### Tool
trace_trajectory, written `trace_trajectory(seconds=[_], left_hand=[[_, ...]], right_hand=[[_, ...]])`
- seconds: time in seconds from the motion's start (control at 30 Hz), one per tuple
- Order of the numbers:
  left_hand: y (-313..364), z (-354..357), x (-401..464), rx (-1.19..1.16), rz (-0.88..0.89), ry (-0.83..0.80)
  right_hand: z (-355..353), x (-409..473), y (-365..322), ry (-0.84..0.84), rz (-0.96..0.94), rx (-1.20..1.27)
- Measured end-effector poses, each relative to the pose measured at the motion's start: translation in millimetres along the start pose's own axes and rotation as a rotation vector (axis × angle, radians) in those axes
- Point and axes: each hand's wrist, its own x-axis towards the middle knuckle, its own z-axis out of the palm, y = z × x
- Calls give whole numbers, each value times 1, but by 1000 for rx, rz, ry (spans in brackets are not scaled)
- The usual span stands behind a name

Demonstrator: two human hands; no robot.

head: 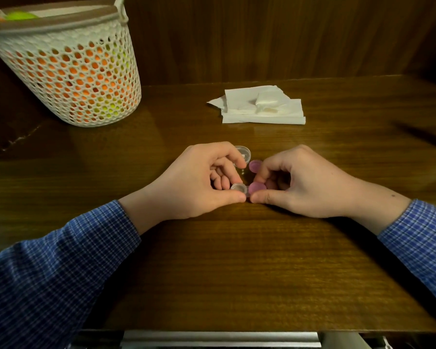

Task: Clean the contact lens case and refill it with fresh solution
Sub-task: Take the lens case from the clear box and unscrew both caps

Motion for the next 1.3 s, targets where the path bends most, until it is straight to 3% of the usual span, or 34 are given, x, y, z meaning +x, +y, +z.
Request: trace_trajectory(seconds=[0.67,1.07,1.3], left_hand=[[5,1,-2,-17,-16,-11],[0,2,-2,-10,-22,27],[2,2,-2,0,-24,27]], right_hand=[[-11,8,-1,-143,-42,138],[1,2,-1,22,-44,-42],[-1,-2,1,21,23,109]])
